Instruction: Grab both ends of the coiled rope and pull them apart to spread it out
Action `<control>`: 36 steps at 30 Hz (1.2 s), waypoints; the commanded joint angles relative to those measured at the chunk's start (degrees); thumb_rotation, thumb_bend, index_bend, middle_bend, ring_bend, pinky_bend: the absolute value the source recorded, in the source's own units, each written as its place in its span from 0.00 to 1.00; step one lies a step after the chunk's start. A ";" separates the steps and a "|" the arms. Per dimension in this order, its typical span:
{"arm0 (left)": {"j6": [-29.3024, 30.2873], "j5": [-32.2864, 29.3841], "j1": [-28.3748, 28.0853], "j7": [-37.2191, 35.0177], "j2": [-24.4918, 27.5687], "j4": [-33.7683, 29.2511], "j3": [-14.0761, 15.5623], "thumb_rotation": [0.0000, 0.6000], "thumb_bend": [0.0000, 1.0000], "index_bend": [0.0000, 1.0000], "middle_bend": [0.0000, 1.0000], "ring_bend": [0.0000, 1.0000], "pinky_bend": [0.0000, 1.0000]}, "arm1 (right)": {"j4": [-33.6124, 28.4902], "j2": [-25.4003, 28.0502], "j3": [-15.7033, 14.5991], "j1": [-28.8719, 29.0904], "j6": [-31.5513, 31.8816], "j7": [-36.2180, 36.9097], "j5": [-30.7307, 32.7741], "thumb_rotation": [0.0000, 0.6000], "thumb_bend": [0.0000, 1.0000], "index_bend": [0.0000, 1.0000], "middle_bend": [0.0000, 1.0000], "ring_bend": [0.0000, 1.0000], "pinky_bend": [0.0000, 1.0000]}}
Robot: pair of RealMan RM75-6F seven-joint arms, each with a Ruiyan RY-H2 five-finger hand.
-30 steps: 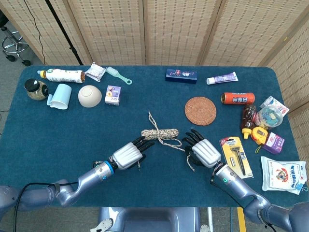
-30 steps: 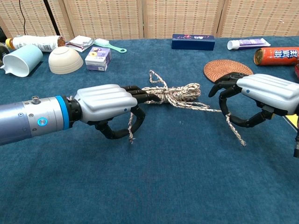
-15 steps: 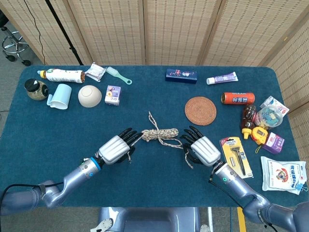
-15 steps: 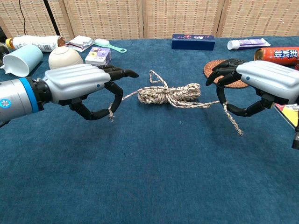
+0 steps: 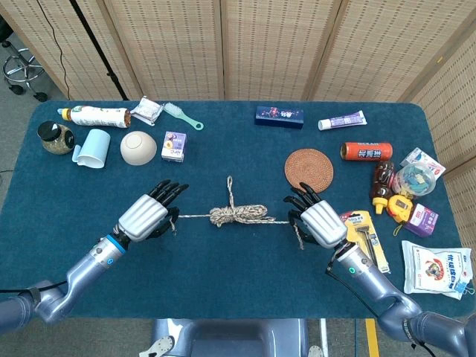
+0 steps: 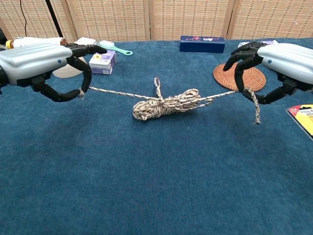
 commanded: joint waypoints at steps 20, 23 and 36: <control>1.91 -2.61 3.66 -6.18 3.66 4.92 -1.74 1.00 0.49 0.65 0.00 0.00 0.00 | -0.51 3.48 1.54 -1.38 -0.32 -1.33 3.05 1.00 0.53 0.66 0.25 0.12 0.00; 1.93 -3.11 4.01 -6.59 3.94 5.61 -1.99 1.00 0.49 0.65 0.00 0.00 0.00 | -0.27 3.87 1.60 -1.64 -0.37 -1.37 3.43 1.00 0.53 0.66 0.25 0.12 0.00; 2.11 -5.71 6.76 -9.72 5.92 9.48 -3.05 1.00 0.49 0.65 0.00 0.00 0.00 | 0.61 6.79 2.29 -3.99 1.07 -0.22 5.31 1.00 0.54 0.66 0.25 0.12 0.00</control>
